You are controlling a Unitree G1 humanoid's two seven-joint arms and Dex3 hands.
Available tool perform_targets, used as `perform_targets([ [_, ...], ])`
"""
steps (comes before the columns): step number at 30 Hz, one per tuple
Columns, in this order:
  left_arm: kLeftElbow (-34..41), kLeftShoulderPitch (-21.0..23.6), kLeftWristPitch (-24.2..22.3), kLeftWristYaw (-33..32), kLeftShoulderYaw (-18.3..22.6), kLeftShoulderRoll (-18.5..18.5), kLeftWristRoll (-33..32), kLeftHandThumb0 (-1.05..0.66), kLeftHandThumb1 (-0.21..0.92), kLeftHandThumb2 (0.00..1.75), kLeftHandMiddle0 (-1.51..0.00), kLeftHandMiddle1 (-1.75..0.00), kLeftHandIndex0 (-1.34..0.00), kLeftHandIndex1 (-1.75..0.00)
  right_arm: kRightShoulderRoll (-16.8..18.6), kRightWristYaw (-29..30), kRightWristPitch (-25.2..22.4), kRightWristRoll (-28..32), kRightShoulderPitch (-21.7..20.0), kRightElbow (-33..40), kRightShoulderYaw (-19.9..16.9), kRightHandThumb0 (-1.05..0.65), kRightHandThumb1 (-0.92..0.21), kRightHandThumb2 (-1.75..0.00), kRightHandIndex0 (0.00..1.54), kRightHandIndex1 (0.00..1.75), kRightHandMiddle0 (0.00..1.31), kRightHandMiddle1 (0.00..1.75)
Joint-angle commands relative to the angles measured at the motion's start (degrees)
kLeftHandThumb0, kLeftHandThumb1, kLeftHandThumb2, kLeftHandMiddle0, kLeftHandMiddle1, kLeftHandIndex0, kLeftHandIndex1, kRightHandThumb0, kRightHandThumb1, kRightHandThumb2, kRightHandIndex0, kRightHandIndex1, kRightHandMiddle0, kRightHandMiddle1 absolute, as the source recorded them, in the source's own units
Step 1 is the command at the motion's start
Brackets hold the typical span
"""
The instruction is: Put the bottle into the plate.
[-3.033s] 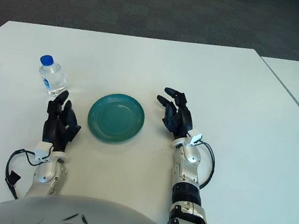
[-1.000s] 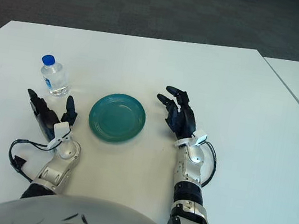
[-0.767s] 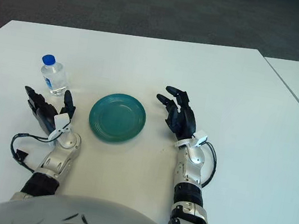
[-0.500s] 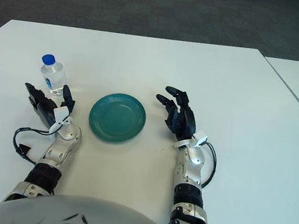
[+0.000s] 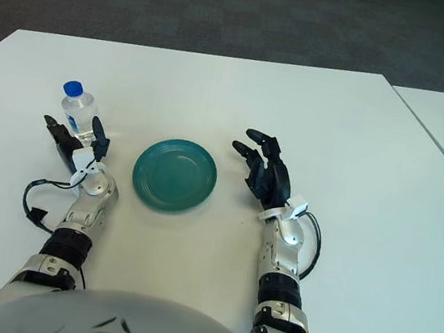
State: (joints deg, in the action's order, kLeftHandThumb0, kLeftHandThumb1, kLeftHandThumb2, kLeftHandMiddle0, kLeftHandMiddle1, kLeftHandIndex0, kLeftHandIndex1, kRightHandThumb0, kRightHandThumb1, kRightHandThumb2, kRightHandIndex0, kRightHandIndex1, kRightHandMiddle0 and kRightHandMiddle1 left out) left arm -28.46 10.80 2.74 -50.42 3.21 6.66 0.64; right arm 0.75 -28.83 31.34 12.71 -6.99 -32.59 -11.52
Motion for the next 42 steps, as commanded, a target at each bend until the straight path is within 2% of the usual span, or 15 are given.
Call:
perform_targets([
  [1,-3.3,0.6,-0.1,1.2,1.5,3.9,-1.0,-1.05,0.92,0.41,0.0,0.0,0.0,0.0,0.7,0.0,0.6,1.7,5.0,-6.4,-0.9,-0.68,-0.92,-0.84,0.29,0.47,0.0,0.95],
  [22,-12.8,5.7,4.4,4.8,5.1,1.4,0.3,-1.05,0.92,0.32,-0.01,-0.01,-0.03,-0.02,0.4,-0.4,1.1,1.8,4.2,-8.0,-1.4,-0.68,-0.92,-0.84,0.3,0.45,0.0,0.95],
  [25,-15.6,6.9,5.2,5.7,6.2,0.6,-0.1,-1.03,0.92,0.29,-0.09,-0.03,-0.01,-0.3,0.4,-0.4,1.1,1.8,4.2,-7.9,-1.5,-0.68,-0.92,-0.84,0.3,0.45,0.0,0.95],
  [27,-17.8,8.0,5.3,6.1,7.1,0.1,-0.4,-1.02,0.92,0.27,-0.12,-0.03,0.0,-0.4,0.4,-0.5,1.1,1.8,4.3,-7.9,-1.5,-0.68,-0.92,-0.84,0.3,0.45,0.0,0.95],
  [28,-19.0,8.8,4.7,6.1,7.7,-0.2,-0.6,-1.01,0.92,0.26,-0.16,-0.06,0.0,-0.54,0.4,-0.5,1.1,1.8,4.3,-7.9,-1.5,-0.68,-0.92,-0.84,0.3,0.45,0.0,0.95],
  [29,-19.9,9.3,4.4,6.0,8.0,-0.4,-0.6,-0.99,0.92,0.23,-0.22,-0.21,0.0,-0.84,0.4,-0.5,1.1,1.9,4.3,-8.0,-1.5,-0.68,-0.92,-0.84,0.3,0.45,0.0,0.95],
  [31,-21.5,10.1,3.9,6.0,8.4,-0.8,-0.4,-0.96,0.92,0.21,-0.21,-0.69,-0.01,-1.19,0.4,-0.6,1.1,1.9,4.2,-8.0,-1.6,-0.68,-0.92,-0.84,0.3,0.45,0.0,0.95],
  [32,-22.1,10.4,4.0,6.1,8.5,-0.9,-0.2,-0.94,0.92,0.19,-0.24,-1.07,-0.02,-1.39,0.4,-0.6,1.1,1.9,4.2,-8.0,-1.6,-0.68,-0.92,-0.84,0.3,0.45,0.0,0.95],
  [33,-22.5,10.6,4.1,6.1,8.7,-1.0,-0.1,-0.92,0.92,0.17,-0.26,-1.32,-0.03,-1.52,0.4,-0.6,1.1,1.9,4.2,-8.0,-1.6,-0.68,-0.92,-0.84,0.3,0.45,0.0,0.95],
  [34,-23.3,10.9,3.9,6.2,8.6,-1.3,0.2,-0.91,0.92,0.17,-0.27,-1.4,-0.03,-1.56,0.4,-0.6,1.1,1.9,4.2,-8.0,-1.6,-0.68,-0.92,-0.84,0.3,0.45,0.0,0.95],
  [36,-24.4,11.3,3.8,6.2,8.5,-1.7,0.7,-0.79,0.9,0.14,-0.46,-1.61,-0.18,-1.67,0.4,-0.6,1.1,1.9,4.2,-8.0,-1.6,-0.68,-0.92,-0.84,0.3,0.45,0.0,0.95],
  [37,-25.0,11.5,3.7,6.5,8.5,-1.9,0.7,-0.78,0.9,0.14,-0.48,-1.63,-0.2,-1.69,0.4,-0.6,1.1,1.9,4.2,-8.0,-1.6,-0.68,-0.92,-0.84,0.3,0.44,0.0,0.95],
  [39,-25.6,12.4,2.5,7.7,9.6,-2.0,-0.7,-0.58,0.62,0.73,-0.65,-1.7,-0.4,-1.71,0.4,-0.6,1.1,1.9,4.2,-8.0,-1.6,-0.68,-0.92,-0.84,0.3,0.44,0.0,0.95],
  [40,-25.7,12.9,1.9,8.1,10.1,-2.0,-1.3,-0.54,0.53,0.92,-0.74,-1.72,-0.46,-1.72,0.4,-0.6,1.1,1.9,4.2,-8.0,-1.6,-0.68,-0.92,-0.84,0.31,0.44,0.0,0.95],
  [42,-25.8,13.4,1.6,8.3,10.8,-1.8,-1.9,-0.5,0.44,1.09,-0.84,-1.73,-0.52,-1.73,0.4,-0.6,1.2,1.9,4.2,-8.0,-1.6,-0.68,-0.92,-0.84,0.31,0.44,0.0,0.95],
])
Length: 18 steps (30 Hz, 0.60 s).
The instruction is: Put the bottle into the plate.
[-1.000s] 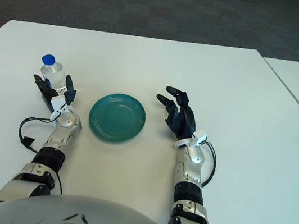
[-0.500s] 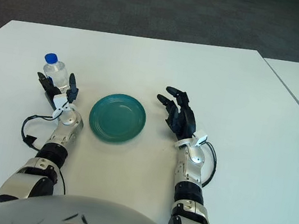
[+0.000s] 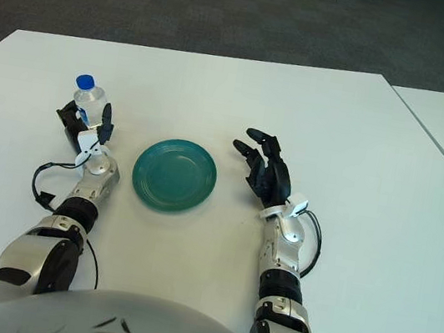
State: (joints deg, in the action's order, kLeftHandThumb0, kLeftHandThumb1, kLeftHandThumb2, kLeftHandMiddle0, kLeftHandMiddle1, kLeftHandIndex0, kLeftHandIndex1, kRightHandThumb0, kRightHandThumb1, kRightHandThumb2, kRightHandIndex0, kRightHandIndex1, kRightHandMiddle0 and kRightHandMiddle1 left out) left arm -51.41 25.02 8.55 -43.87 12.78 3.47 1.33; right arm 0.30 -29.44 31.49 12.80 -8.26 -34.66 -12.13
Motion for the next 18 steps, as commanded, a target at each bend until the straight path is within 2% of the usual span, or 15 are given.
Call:
perform_targets([
  [1,-2.9,-0.7,-4.2,1.8,1.4,1.4,-2.6,-0.49,0.4,1.16,-0.88,-1.74,-0.55,-1.74,0.8,0.0,1.0,1.8,5.5,-6.0,-1.0,-0.68,-0.92,-0.84,0.31,0.44,0.0,0.95],
  [6,-2.9,-0.2,-3.4,1.7,1.8,1.6,-2.4,-0.47,0.32,1.3,-0.99,-1.74,-0.6,-1.74,0.8,0.0,1.0,1.8,5.3,-6.1,-1.0,-0.68,-0.92,-0.84,0.31,0.44,0.0,0.95],
  [10,-2.7,-0.6,1.7,1.3,2.0,2.5,-2.1,-0.49,0.27,1.37,-1.09,-1.75,-0.65,-1.75,0.7,0.0,1.0,1.8,5.1,-6.4,-1.0,-0.68,-0.92,-0.84,0.31,0.44,0.0,0.95],
  [18,-5.3,-0.1,8.4,1.8,2.4,2.5,-1.7,-0.51,0.2,1.45,-1.17,-1.75,-0.7,-1.75,0.7,0.2,1.1,1.7,4.5,-7.2,-1.1,-0.68,-0.92,-0.84,0.31,0.43,0.0,0.95],
])
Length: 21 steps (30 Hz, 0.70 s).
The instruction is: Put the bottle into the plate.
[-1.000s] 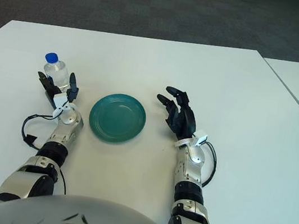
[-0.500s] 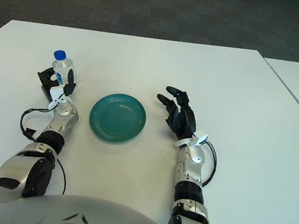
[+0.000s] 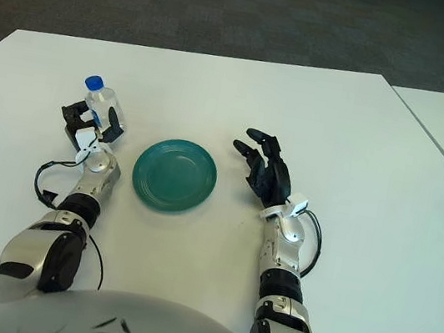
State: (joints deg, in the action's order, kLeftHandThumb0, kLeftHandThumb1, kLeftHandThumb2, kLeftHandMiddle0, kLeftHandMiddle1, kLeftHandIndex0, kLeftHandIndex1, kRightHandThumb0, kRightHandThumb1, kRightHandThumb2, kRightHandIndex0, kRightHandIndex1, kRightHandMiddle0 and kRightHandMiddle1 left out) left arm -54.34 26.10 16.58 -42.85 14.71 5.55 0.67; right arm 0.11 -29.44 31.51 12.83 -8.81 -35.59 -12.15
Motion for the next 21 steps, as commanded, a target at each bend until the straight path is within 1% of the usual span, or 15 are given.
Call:
perform_targets([
  [1,-2.8,-1.0,0.8,0.9,0.5,0.3,-1.1,-0.51,0.2,1.46,-1.17,-1.75,-0.7,-1.75,0.9,0.2,1.1,1.7,4.9,-6.5,-1.1,-0.68,-0.92,-0.84,0.31,0.43,0.0,0.95],
  [8,-4.6,-0.1,1.7,1.7,0.8,-0.2,-1.2,-0.52,0.18,1.48,-1.16,-1.75,-0.71,-1.75,0.8,0.4,1.3,1.6,4.2,-7.4,-1.1,-0.68,-0.92,-0.84,0.31,0.43,0.0,0.95],
  [14,-4.8,0.3,1.2,1.1,0.5,-0.5,-0.7,-0.52,0.18,1.49,-1.16,-1.75,-0.72,-1.75,0.7,0.4,1.6,1.6,3.4,-8.6,-1.3,-0.68,-0.92,-0.84,0.31,0.43,0.0,0.95],
  [21,-3.7,-0.7,1.9,1.1,-1.0,-0.5,0.8,-0.52,0.17,1.49,-1.15,-1.75,-0.72,-1.75,0.7,0.4,1.9,1.5,2.9,-9.5,-1.4,-0.68,-0.92,-0.84,0.31,0.42,0.0,0.95],
])
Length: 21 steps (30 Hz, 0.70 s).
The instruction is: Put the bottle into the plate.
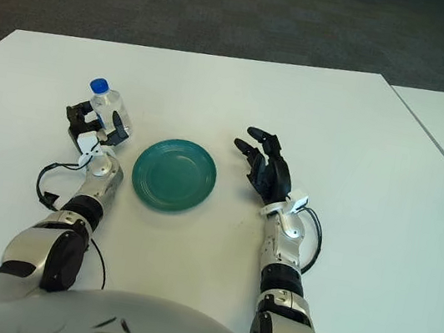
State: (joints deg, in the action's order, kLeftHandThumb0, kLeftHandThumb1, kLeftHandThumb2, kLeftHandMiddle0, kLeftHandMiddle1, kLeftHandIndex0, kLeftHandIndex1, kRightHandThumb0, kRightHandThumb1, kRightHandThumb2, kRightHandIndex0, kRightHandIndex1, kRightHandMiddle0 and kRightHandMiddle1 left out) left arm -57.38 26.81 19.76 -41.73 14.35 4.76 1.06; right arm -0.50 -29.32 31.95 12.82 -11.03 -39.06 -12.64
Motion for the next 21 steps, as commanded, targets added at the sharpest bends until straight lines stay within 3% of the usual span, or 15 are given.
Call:
perform_targets([
  [1,0.0,-1.9,-1.3,0.0,-1.0,0.4,0.7,-0.52,0.18,1.48,-1.15,-1.75,-0.71,-1.75,1.3,0.3,1.5,1.5,5.1,-6.1,-0.9,-0.68,-0.92,-0.84,0.32,0.42,0.0,0.95],
  [9,9.0,-6.4,-1.7,-1.3,-5.0,2.4,4.6,-0.5,0.23,1.42,-1.17,-1.75,-0.67,-1.75,1.3,0.2,1.7,1.5,4.9,-6.4,-1.0,-0.68,-0.92,-0.84,0.32,0.42,0.0,0.95],
  [14,25.5,-12.5,-9.7,-0.9,-9.9,5.6,9.1,-0.48,0.28,1.36,-1.18,-1.75,-0.63,-1.75,1.3,0.1,1.7,1.5,5.0,-6.3,-1.1,-0.68,-0.92,-0.84,0.32,0.42,0.0,0.95],
  [16,28.0,-13.9,-10.0,0.4,-11.2,5.1,10.1,-0.47,0.31,1.33,-1.18,-1.75,-0.61,-1.75,1.3,0.0,1.8,1.6,5.1,-6.2,-1.1,-0.68,-0.92,-0.84,0.32,0.42,0.0,0.95],
  [18,36.7,-16.4,-13.5,1.4,-13.9,5.7,12.4,-0.46,0.33,1.3,-1.18,-1.75,-0.59,-1.75,1.3,0.0,1.8,1.6,5.2,-6.1,-1.1,-0.68,-0.92,-0.84,0.32,0.42,0.0,0.95],
  [21,39.9,-17.7,-11.8,2.3,-15.9,4.8,13.8,-0.46,0.34,1.29,-1.18,-1.75,-0.59,-1.75,1.4,0.0,1.9,1.5,5.3,-6.0,-1.1,-0.68,-0.92,-0.84,0.32,0.42,0.0,0.95],
])
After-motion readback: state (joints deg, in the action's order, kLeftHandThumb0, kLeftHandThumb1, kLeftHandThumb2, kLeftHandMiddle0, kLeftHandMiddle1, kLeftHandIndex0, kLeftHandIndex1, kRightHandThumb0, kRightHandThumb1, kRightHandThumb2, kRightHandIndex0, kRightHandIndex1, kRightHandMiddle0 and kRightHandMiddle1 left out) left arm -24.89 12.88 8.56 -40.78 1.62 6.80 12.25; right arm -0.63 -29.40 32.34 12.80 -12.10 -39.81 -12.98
